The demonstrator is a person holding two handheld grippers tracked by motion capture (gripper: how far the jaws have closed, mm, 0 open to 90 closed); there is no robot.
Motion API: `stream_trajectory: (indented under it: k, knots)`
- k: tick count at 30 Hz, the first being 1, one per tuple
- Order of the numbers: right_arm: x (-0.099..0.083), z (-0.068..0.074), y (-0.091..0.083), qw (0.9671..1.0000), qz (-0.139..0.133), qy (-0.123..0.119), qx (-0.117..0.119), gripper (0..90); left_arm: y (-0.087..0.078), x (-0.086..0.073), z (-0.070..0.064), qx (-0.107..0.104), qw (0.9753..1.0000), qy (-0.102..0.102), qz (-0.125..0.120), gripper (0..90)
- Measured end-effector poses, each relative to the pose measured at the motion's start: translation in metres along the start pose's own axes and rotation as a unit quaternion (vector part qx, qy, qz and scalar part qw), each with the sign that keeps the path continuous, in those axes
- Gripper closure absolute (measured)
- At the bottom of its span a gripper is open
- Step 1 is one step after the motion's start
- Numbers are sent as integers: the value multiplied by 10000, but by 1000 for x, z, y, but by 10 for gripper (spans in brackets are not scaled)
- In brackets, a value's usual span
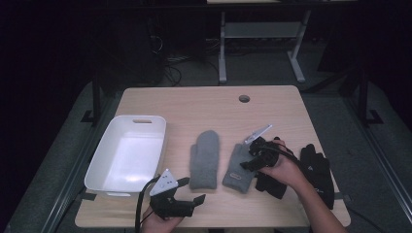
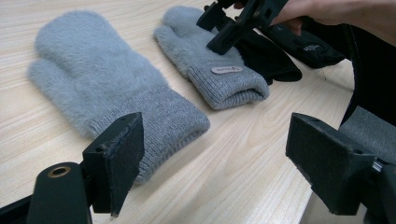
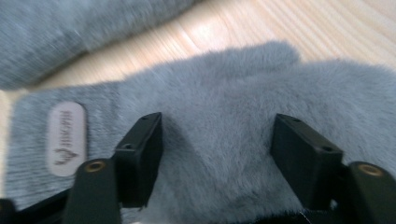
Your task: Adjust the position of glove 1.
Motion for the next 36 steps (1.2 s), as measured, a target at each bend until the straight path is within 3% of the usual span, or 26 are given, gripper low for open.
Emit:
stream_trajectory:
  k: [5,8,13,14,15,16,19,31,36]
  knots:
    - [-1,3,5,9999,101,-96,-34,428,0,0,0,3,10000,-28,-11,196]
    - [-1,4,7,9997,135,-197,-52,535,0,0,0,-14,10000,-41,-12,196]
    - [-1,5,8,9996,172,-199,90,638,1,-1,0,-23,10000,-35,26,196]
    - [-1,4,8,9994,175,-170,253,709,2,-2,0,-27,10000,-50,29,196]
    - [-1,4,8,9994,175,-170,253,709,3,-2,0,-32,10000,-80,9,196]
    - [-1,4,7,9992,178,-124,338,764,3,-2,0,-37,10000,-77,16,196]
    - [0,4,7,9991,163,-180,336,813,3,-2,0,-32,10000,-71,37,196]
    - [8,11,-10,9975,-114,-583,380,840,1,-1,0,-42,9999,-120,-39,197]
    - [26,16,-32,9953,-421,-802,343,841,-3,0,1,-18,9998,-171,-112,197]
Point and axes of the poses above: each handheld gripper's, and its own axes: y roughly forward along the jaws, x roughly out of its top, z roughly to its left, the point moved 5 cm from there along y, roughly forward along the jaws, and after that the axes turned 14 degrees about -x, right-handed, at the moved point
